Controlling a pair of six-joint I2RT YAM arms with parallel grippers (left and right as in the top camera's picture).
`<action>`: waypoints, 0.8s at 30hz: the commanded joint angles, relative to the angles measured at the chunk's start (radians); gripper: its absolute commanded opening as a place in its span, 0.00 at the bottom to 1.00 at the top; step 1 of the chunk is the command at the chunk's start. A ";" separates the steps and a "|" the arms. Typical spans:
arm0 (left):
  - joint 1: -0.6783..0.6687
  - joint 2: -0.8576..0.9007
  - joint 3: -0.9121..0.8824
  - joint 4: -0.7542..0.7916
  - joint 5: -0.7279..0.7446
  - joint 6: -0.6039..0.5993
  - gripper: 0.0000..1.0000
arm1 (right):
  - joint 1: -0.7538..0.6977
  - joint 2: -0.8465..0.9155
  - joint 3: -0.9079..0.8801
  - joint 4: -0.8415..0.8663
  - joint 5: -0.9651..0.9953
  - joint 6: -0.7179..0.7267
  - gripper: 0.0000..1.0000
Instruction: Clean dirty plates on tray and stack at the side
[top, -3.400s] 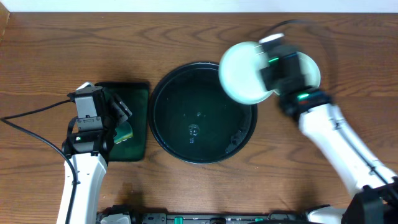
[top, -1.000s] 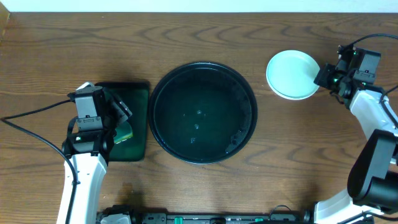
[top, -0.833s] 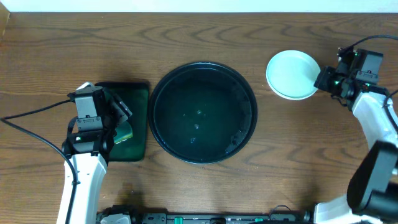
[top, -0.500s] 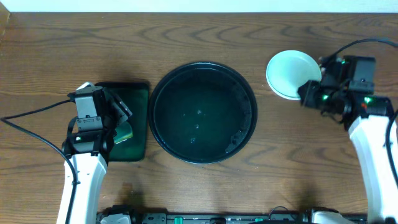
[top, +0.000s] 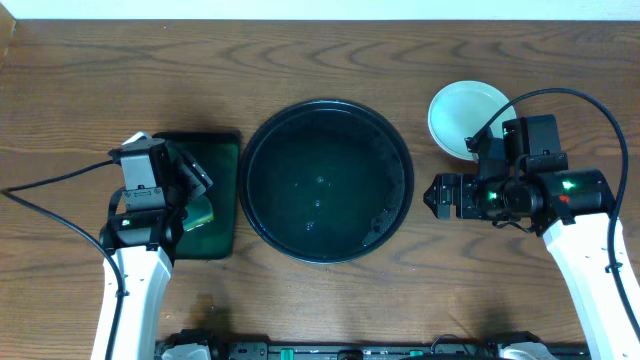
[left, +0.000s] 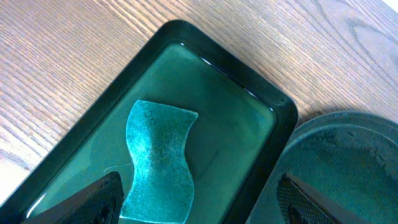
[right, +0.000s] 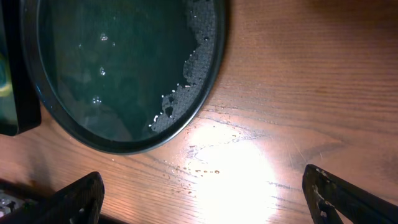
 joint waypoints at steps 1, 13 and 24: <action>0.002 0.004 0.020 0.000 0.002 0.010 0.80 | 0.009 -0.006 0.003 -0.011 0.011 -0.010 0.99; 0.002 0.004 0.020 0.000 0.002 0.010 0.80 | 0.016 -0.006 -0.050 0.035 0.014 -0.061 0.99; 0.002 0.004 0.020 0.000 0.002 0.010 0.80 | 0.022 -0.362 -0.528 0.631 -0.046 -0.061 0.99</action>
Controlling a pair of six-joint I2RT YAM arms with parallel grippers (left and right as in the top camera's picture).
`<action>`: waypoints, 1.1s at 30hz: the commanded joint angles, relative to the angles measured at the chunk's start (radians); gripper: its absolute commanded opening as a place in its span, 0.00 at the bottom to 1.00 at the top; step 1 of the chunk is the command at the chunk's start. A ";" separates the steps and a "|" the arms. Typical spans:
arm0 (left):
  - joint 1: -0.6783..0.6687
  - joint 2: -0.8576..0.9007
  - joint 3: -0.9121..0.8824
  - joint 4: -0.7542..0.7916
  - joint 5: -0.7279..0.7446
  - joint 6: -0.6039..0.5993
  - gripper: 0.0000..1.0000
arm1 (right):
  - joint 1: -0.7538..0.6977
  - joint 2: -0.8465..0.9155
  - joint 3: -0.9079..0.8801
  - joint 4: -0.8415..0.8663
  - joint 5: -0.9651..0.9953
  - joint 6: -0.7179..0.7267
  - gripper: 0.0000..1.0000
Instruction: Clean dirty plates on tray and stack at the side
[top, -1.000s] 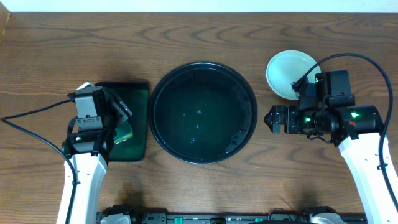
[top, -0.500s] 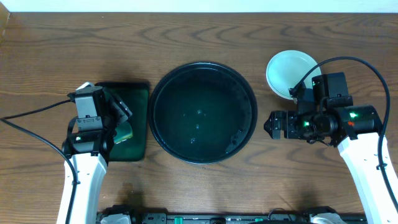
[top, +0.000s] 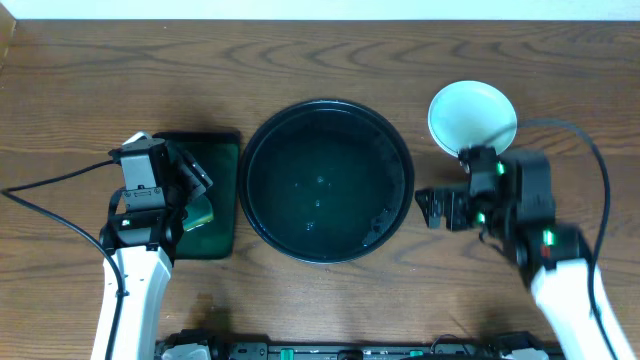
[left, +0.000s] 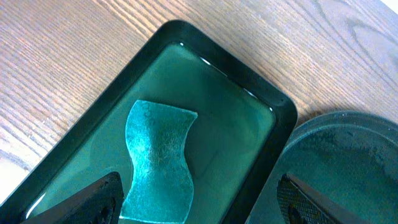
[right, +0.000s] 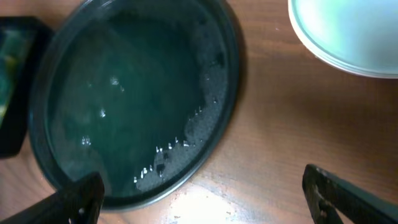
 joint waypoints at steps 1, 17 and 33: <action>0.002 0.004 0.020 -0.001 0.000 0.010 0.80 | 0.005 -0.165 -0.137 0.101 -0.025 -0.006 0.99; 0.002 0.004 0.020 -0.001 0.000 0.010 0.80 | -0.066 -0.842 -0.571 0.370 -0.013 -0.062 0.99; 0.002 0.004 0.020 -0.001 0.000 0.010 0.80 | -0.130 -0.998 -0.682 0.476 0.020 -0.150 0.99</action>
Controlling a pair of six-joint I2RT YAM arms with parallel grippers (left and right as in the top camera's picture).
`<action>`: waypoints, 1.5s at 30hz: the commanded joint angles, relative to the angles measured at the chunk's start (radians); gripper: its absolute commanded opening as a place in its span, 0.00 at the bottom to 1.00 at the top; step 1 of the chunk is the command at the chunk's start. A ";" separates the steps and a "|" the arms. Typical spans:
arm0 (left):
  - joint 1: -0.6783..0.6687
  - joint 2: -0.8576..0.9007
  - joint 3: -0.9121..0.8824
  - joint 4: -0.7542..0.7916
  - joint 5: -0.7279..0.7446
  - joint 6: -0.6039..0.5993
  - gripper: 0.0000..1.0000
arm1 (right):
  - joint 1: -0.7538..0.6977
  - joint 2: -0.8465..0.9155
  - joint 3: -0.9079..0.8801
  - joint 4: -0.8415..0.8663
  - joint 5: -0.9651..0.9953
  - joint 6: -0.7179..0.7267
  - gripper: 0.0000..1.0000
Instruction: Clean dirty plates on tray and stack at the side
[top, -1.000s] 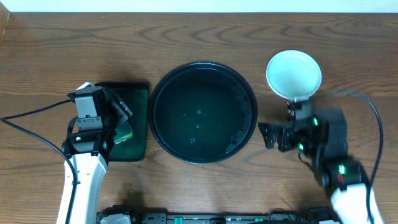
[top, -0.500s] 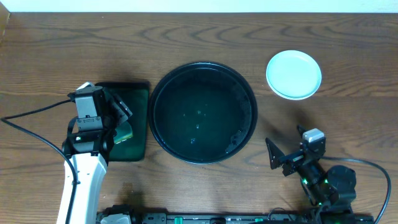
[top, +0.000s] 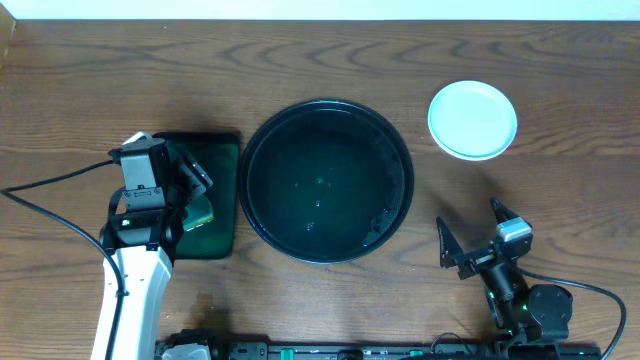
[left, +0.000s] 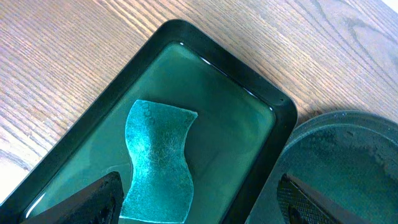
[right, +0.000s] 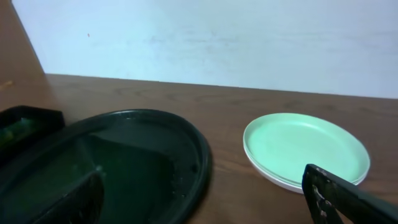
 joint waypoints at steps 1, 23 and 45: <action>0.002 0.004 0.020 0.000 -0.001 0.010 0.80 | -0.019 -0.008 -0.003 -0.005 0.021 -0.093 0.99; 0.002 0.004 0.020 0.000 -0.001 0.010 0.80 | -0.019 -0.008 -0.003 -0.006 0.021 -0.211 0.99; 0.002 -0.019 0.005 -0.096 0.006 0.053 0.80 | -0.019 -0.008 -0.003 -0.006 0.021 -0.211 0.99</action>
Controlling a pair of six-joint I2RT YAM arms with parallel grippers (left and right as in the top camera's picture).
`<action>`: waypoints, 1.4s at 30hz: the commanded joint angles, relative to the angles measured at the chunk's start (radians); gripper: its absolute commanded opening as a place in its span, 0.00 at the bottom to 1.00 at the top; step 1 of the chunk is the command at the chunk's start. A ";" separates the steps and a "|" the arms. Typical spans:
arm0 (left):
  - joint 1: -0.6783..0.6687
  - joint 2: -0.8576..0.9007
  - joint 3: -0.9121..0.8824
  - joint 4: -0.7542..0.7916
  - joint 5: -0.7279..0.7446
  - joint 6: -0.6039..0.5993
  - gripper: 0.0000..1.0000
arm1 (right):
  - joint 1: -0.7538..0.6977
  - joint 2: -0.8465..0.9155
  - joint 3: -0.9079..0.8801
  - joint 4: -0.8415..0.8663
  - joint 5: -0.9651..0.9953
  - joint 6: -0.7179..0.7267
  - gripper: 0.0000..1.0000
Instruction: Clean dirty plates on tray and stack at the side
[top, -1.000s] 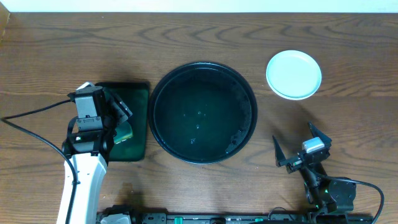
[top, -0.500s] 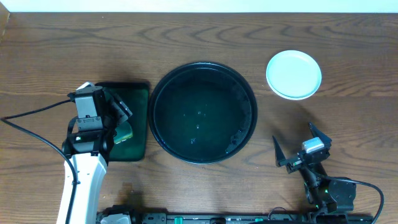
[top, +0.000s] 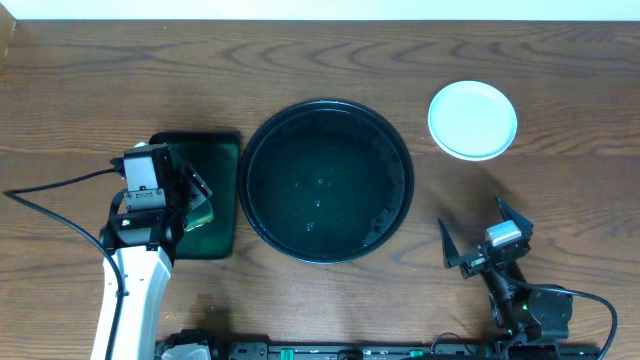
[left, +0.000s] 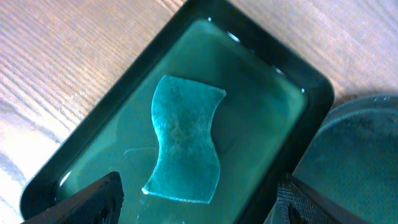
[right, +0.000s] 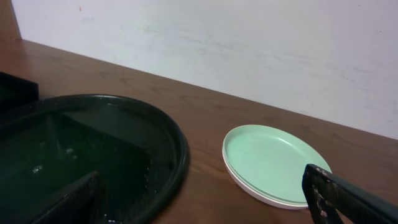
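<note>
The round black tray (top: 325, 180) holds shallow water and foam, with no plates in it; its rim also shows in the right wrist view (right: 180, 162). A stack of pale green plates (top: 472, 119) sits on the table at the far right (right: 280, 162). The teal sponge (left: 186, 140) lies in the dark rectangular dish (left: 311, 87) on the left (top: 222, 140). My left gripper (top: 190, 195) hovers open over that dish (left: 199, 205), holding nothing. My right gripper (top: 480, 245) is open near the table's front edge, looking across at tray and plates (right: 205, 199).
Bare wooden table (top: 320, 60) surrounds the tray. A pale wall (right: 249, 50) runs behind the table. A black cable (top: 50, 185) trails from the left arm to the left edge.
My left gripper has shifted slightly back over the dish, so the sponge sits higher in its view. The right gripper has barely moved and stays open at the front edge.
At first my right gripper was open beside the tray, just below the green plate stack, and the left hung open over the sponge dish. The right arm was then nearer the tray, later withdrawn to the front edge. The plates stayed stacked at the right throughout.
</note>
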 joint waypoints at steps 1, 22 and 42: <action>0.002 -0.036 -0.004 0.001 0.065 0.091 0.80 | -0.017 -0.008 -0.003 -0.003 0.006 -0.018 0.99; 0.002 -0.998 -0.529 0.142 0.185 0.373 0.80 | -0.017 -0.008 -0.003 -0.003 0.006 -0.018 0.99; -0.062 -1.124 -0.781 0.479 0.183 0.373 0.80 | -0.017 -0.008 -0.003 -0.003 0.006 -0.018 0.99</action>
